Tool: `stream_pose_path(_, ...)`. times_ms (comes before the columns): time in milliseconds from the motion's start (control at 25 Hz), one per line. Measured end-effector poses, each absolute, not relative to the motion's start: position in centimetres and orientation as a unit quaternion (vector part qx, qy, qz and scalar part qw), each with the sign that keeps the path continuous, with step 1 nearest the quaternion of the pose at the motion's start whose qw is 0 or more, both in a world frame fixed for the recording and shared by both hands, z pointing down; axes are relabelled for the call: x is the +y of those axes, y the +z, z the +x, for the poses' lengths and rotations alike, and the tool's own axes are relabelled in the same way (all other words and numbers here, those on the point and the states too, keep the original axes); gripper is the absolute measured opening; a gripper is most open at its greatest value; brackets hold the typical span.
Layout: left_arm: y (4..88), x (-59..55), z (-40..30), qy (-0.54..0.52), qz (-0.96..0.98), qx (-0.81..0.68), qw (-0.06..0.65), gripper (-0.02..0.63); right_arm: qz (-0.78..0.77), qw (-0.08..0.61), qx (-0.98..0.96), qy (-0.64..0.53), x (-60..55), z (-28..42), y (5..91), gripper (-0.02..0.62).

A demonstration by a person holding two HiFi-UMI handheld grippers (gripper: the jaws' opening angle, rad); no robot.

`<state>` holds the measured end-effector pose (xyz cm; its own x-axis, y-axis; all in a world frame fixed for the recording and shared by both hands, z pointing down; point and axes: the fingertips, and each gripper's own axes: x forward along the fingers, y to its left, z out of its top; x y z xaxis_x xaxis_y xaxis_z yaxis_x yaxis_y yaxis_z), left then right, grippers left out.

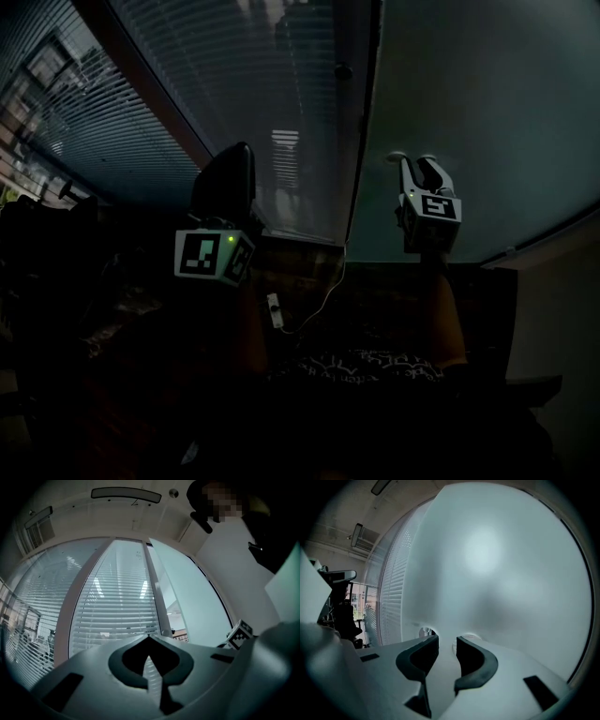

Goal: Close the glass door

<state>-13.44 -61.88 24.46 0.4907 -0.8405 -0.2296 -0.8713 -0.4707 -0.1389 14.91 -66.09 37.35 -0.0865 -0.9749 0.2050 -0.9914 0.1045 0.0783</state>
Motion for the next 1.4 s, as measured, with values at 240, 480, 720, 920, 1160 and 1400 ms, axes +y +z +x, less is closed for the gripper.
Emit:
stream_pose_path(240,24.5,-63.2,-13.2,0.063,-0.854,0.502,0.118,0.002,0.670,0.102,-0.734,0.042,-67.7,15.2,37.3,0.120)
stream_pose_path(480,25.3,-64.2,-13.2,0.063,-0.854,0.504,0.116,0.002,0.669,0.104,-0.735,0.041,-68.8,15.4,37.7,0.119)
stream_pose_path(720,25.2,-65.7,-13.2,0.061,-0.852,0.507,0.111,0.002,0.669,0.108,-0.734,0.042,-70.2,15.7,37.3,0.118)
stream_pose_path(920,25.6,-66.2,-12.9,0.059,-0.854,0.504,0.111,0.002,0.670,0.109,-0.733,0.043,-70.8,15.8,37.7,0.118)
stream_pose_path(1160,25.5,-66.8,-12.9,0.055,-0.856,0.503,0.110,0.002,0.672,0.110,-0.731,0.043,-71.7,16.0,37.5,0.118)
stream_pose_path(1400,26.1,-68.3,-12.7,0.054,-0.855,0.503,0.111,0.002,0.674,0.110,-0.729,0.047,-73.2,16.4,38.1,0.118)
